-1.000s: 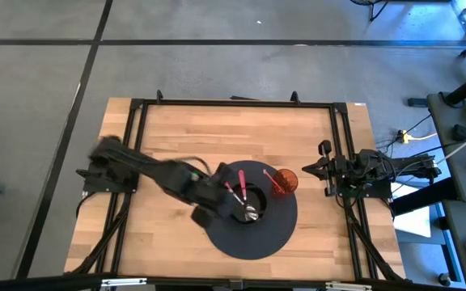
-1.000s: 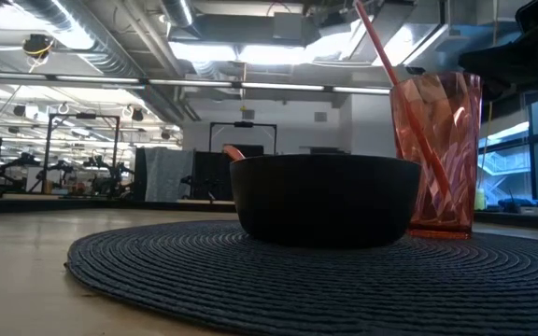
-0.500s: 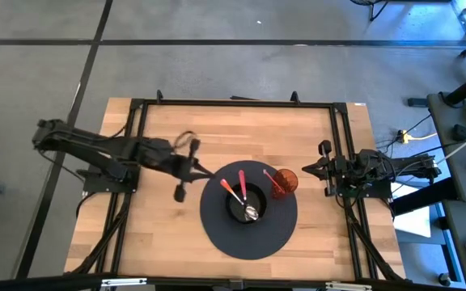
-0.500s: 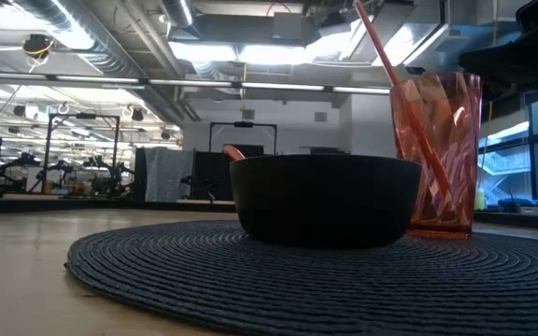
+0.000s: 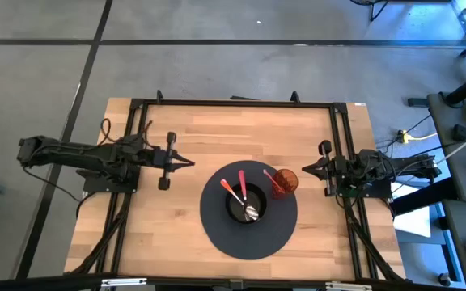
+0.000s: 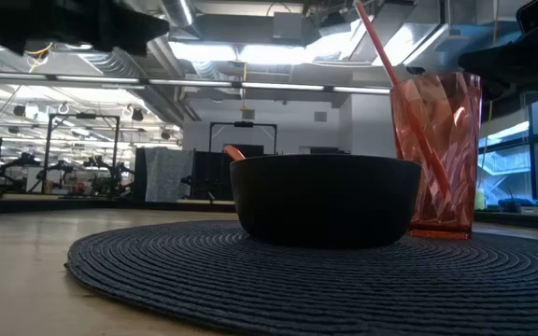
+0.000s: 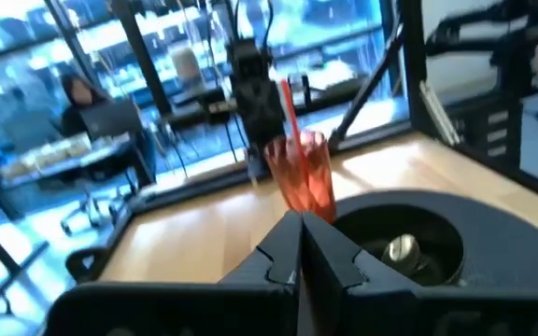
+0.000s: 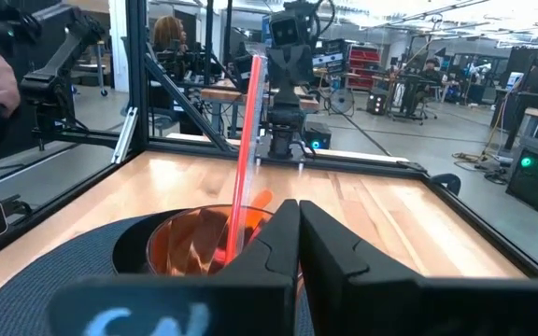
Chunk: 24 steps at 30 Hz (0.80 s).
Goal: Pick & Place Utensil
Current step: Return to Home Position
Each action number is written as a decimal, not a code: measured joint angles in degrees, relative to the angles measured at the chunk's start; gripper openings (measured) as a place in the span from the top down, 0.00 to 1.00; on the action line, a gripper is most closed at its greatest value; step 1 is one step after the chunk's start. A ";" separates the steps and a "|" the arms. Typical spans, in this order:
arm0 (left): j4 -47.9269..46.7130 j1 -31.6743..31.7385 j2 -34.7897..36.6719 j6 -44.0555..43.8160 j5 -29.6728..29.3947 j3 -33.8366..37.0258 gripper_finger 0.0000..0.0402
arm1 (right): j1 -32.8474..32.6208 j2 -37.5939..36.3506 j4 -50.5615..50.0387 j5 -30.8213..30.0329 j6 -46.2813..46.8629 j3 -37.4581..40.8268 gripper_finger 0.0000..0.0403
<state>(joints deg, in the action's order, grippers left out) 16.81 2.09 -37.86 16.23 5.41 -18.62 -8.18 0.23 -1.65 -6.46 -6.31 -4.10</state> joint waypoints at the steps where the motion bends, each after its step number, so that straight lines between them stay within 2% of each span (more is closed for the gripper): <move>1: 1.76 -0.02 1.37 -0.01 -0.08 1.54 0.99 | 0.00 0.01 0.00 0.00 0.00 0.00 0.97; 6: 14.65 0.00 5.21 0.11 -0.61 9.44 0.99 | 0.00 0.00 0.53 0.00 0.04 0.00 0.97; 9: 16.09 -0.03 6.61 0.42 -1.01 12.11 0.99 | 0.00 0.01 0.42 0.00 0.18 0.00 0.97; 16: 2.99 -0.04 15.90 -0.01 -6.73 12.29 0.99 | 0.00 0.00 1.94 2.55 0.23 0.00 0.97; 24: -9.54 -0.89 30.51 -0.48 -4.15 13.18 0.99 | 0.00 0.00 2.68 4.11 1.91 0.00 0.99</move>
<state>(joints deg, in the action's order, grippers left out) 7.27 1.20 -7.35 15.75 1.26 -5.43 -8.19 0.23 1.03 -2.35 -4.40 -4.10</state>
